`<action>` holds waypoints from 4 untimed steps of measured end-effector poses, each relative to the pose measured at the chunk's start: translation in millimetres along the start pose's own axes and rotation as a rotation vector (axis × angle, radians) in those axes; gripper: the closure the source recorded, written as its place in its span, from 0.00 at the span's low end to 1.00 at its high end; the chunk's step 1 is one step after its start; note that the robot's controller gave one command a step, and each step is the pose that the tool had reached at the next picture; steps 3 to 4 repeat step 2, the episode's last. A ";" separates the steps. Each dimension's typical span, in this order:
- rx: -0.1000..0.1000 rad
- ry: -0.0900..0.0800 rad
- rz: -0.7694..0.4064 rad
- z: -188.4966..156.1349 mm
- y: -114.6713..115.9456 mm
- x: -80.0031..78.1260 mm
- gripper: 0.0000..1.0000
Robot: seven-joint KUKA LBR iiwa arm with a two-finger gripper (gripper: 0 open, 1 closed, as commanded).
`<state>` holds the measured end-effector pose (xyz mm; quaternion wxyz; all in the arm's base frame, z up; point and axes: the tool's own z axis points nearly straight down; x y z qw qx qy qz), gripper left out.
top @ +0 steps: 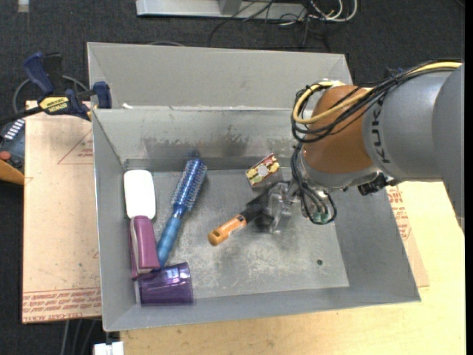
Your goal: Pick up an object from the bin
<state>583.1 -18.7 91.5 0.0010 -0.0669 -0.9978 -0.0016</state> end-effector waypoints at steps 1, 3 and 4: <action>0.000 0.005 0.000 -16.4 0.0 1.5 1.00; 0.000 0.005 0.000 -38.8 0.0 1.5 1.00; 0.000 0.005 0.000 -38.8 0.0 1.5 1.00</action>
Offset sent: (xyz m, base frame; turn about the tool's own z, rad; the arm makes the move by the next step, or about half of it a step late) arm 0.0001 -0.0002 0.0261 0.0000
